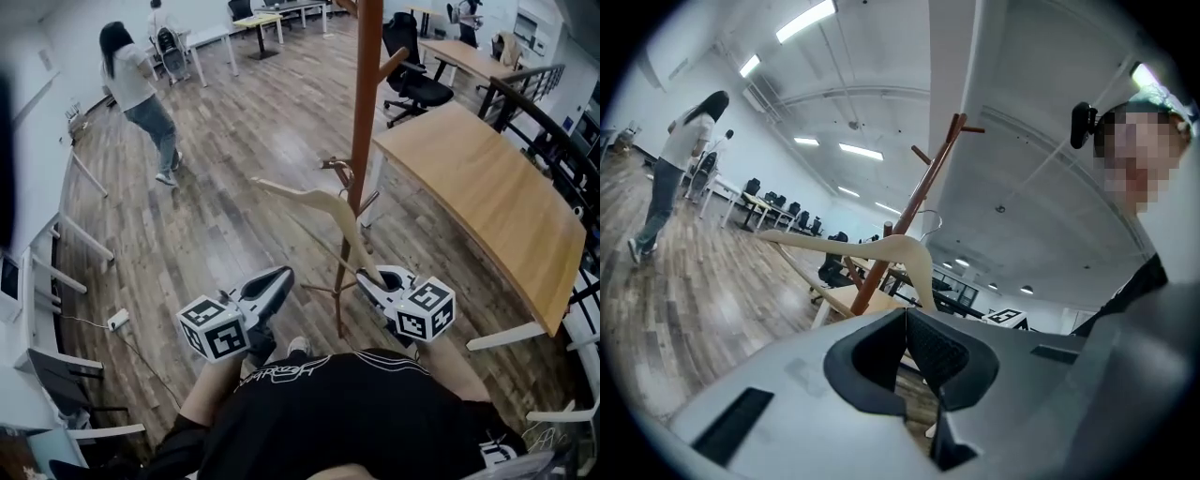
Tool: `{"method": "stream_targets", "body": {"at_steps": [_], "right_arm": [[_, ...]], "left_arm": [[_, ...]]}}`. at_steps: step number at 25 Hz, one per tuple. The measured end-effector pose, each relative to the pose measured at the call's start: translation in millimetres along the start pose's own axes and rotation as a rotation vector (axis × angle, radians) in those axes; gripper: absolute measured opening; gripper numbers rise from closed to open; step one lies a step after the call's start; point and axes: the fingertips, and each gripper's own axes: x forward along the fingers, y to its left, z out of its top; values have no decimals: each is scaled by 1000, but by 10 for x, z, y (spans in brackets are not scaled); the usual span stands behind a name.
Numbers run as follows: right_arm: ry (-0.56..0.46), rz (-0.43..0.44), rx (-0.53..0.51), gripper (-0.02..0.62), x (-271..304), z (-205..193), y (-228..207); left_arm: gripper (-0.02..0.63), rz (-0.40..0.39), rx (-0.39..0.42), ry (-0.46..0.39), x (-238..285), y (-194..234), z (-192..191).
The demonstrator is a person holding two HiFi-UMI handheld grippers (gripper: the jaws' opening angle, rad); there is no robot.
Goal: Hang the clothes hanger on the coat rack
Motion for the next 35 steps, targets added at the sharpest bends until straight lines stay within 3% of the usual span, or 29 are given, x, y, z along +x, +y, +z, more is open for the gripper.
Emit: {"method": "stream_targets", "body": {"at_steps": [9, 17, 35], "right_arm": [[14, -93, 9, 38, 218, 103, -353], [31, -126, 55, 38, 286, 41, -478], [77, -153, 164, 38, 382, -392, -677]], "left_arm": [[8, -76, 1, 39, 327, 358, 222], [8, -121, -22, 75, 524, 516, 234], [8, -104, -54, 158, 576, 619, 9]]}}
